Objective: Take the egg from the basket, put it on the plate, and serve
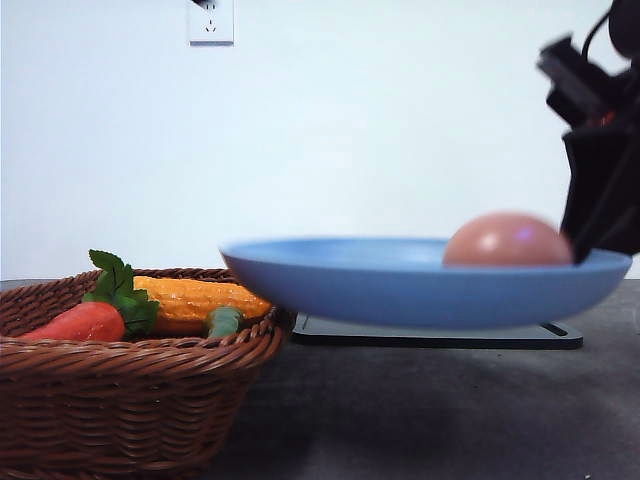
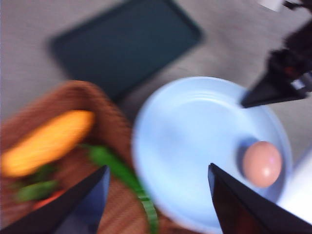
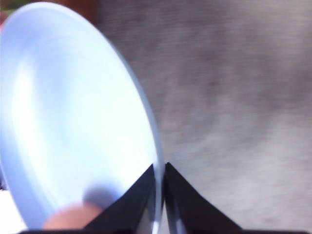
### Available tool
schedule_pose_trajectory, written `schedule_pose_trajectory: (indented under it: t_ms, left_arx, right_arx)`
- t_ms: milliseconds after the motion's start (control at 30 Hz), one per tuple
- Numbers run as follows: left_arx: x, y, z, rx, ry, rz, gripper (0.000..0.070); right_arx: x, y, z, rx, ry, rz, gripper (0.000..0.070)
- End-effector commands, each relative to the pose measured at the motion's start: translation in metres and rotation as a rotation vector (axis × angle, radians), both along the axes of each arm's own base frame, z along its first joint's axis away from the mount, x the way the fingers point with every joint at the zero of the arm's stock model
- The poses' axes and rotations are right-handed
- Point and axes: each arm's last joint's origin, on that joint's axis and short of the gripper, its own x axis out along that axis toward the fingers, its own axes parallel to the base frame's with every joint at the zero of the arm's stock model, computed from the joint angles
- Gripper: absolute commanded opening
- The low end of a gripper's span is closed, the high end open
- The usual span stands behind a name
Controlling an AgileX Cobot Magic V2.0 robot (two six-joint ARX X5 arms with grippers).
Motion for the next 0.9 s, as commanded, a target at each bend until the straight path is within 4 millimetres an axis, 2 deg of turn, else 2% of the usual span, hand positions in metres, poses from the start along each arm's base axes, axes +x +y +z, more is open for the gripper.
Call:
schedule_pose_trajectory:
  t_ms: [0,200,367,500,633,867]
  left_arx:
    - [-0.007,0.013,0.015,0.001,-0.084,0.045,0.0409]
    - [-0.034,0.064,0.037,-0.009,-0.222,0.199,0.0409]
    - [-0.053,0.092,0.048,-0.073,-0.294,0.274,0.0407]
    - [-0.062,0.105,0.052,-0.117,-0.316,0.287,0.0406]
    - [-0.066,0.112,0.054,-0.112,-0.349,0.331,0.0402]
    - [-0.066,0.113,0.052,-0.098,-0.340,0.362,0.0388]
  right_arx:
    - [0.012,-0.003,0.003,0.002,-0.025,0.014,0.0000]
    - [0.054,-0.019,0.005,-0.038,-0.038,-0.049,0.0000]
    - [0.100,-0.031,0.011,-0.043,-0.064,-0.096,0.0000]
    - [0.138,-0.036,0.011,-0.044,-0.069,-0.122,0.0000]
    - [0.171,-0.038,0.001,-0.069,-0.058,-0.136,0.0000]
    - [0.205,-0.037,-0.025,-0.071,-0.015,-0.133,0.0000]
